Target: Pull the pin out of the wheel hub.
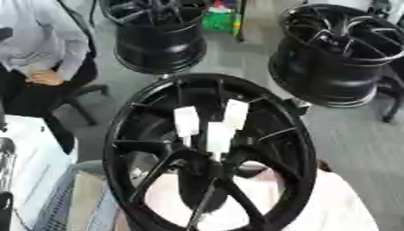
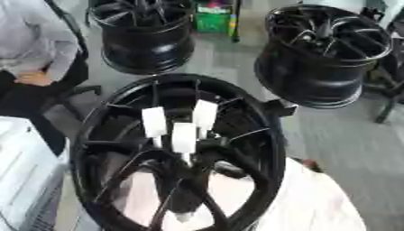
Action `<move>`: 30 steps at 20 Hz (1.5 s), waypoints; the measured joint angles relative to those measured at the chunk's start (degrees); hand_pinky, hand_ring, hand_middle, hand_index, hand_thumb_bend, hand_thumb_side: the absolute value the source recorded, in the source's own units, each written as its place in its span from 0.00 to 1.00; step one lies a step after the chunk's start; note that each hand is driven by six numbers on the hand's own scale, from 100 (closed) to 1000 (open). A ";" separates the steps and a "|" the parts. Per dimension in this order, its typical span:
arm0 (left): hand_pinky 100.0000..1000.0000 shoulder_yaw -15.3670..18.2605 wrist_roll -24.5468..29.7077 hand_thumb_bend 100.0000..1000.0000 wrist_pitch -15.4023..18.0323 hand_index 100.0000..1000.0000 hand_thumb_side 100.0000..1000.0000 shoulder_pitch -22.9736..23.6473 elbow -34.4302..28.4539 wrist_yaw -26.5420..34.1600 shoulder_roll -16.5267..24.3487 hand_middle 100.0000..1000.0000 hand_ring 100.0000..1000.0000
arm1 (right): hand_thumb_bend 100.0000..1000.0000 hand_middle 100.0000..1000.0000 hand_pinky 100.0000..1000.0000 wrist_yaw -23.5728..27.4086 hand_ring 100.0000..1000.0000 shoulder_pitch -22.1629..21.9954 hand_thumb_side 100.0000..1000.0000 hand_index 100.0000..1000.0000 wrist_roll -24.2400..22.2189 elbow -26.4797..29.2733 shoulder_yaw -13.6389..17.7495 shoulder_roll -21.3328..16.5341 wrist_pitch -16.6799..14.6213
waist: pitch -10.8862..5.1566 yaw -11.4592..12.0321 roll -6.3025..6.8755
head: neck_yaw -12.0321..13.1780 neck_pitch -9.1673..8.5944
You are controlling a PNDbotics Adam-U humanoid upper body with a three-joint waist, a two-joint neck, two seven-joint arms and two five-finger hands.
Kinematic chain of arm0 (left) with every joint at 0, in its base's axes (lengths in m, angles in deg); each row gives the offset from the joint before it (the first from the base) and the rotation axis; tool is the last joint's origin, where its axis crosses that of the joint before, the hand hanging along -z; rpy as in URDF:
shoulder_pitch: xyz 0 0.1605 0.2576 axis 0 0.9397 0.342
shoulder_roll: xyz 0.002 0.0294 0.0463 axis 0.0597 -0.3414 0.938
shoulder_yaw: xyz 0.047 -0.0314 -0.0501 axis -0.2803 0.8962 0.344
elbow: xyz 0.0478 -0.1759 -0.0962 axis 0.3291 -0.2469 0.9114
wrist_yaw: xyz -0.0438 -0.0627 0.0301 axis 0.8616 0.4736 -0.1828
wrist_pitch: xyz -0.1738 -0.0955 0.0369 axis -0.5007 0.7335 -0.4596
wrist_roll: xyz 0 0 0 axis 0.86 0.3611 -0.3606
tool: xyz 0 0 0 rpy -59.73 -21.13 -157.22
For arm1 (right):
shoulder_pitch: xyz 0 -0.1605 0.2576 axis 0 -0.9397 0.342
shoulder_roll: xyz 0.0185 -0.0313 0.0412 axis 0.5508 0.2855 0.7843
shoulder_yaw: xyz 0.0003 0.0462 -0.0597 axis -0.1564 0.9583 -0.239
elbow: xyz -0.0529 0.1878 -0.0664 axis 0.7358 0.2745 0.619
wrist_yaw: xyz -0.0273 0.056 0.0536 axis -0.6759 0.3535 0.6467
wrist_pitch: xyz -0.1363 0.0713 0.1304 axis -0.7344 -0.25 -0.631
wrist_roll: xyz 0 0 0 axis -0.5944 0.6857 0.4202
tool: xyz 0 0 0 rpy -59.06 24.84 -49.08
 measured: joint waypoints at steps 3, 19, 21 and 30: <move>0.73 0.00 0.01 0.00 0.00 0.83 0.65 0.00 0.00 -0.01 0.00 0.61 0.80 | 0.00 0.71 0.75 0.00 0.67 0.00 0.42 0.72 -0.08 0.00 0.00 0.00 0.08 | 0.00 0.00 -0.01 | 0.03 0.00; 0.73 -0.44 0.58 0.00 -0.31 0.83 0.66 0.00 0.00 -0.01 0.04 0.61 0.80 | 0.00 0.73 0.82 -0.30 0.75 7.83 0.45 0.79 -14.46 -7.26 -9.74 -21.12 3.50 | -0.06 0.72 -1.23 | -0.63 0.00; 0.73 -0.72 0.74 0.00 -0.38 0.83 0.66 0.00 0.00 0.01 0.05 0.61 0.80 | 0.00 0.74 0.83 -0.46 0.77 10.89 0.45 0.80 -19.24 -10.04 -12.59 -24.88 3.51 | -0.08 1.06 -1.47 | -1.03 0.00; 0.73 -1.26 1.44 0.00 -0.61 0.83 0.66 0.01 0.00 0.30 0.60 0.61 0.80 | 0.11 0.76 0.86 -8.90 0.81 26.72 0.47 0.83 -42.40 -23.10 -27.46 -27.77 -2.65 | -0.26 1.34 -2.51 | -2.35 0.00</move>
